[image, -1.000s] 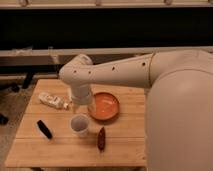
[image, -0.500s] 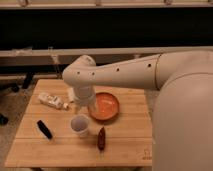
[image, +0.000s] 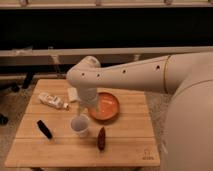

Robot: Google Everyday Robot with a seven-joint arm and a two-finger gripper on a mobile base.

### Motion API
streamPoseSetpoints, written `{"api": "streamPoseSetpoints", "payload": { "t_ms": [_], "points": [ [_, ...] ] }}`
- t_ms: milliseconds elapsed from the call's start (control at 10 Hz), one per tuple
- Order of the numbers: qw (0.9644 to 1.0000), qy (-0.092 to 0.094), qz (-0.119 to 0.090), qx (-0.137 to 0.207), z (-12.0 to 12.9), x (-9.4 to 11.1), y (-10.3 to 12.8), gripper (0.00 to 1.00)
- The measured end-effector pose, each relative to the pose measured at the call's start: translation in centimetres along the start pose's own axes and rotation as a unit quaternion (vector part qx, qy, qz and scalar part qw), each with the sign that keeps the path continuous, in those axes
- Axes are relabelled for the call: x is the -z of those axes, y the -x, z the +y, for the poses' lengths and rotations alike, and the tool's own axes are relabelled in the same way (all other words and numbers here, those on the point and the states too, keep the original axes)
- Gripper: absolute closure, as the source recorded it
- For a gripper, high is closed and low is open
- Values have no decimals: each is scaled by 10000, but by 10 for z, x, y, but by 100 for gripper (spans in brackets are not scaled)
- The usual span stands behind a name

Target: Move the arm in a circular motion

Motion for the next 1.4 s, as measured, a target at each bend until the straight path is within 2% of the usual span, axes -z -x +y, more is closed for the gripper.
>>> {"api": "streamPoseSetpoints", "payload": {
  "t_ms": [200, 400, 500, 800, 1000, 1200, 1400],
  "points": [
    [9999, 13, -9, -138, -27, 4, -6, 35],
    [9997, 73, -18, -248, -39, 5, -11, 35],
    [9995, 125, -26, -298, -42, 6, -8, 35],
    [9991, 129, -27, -396, -73, 8, 2, 35],
    [9991, 117, -21, -396, -76, 7, 2, 35],
    [9992, 143, -28, -382, -62, 7, -3, 35],
    [9992, 138, -42, -381, -70, 8, 0, 35]
  ]
}}
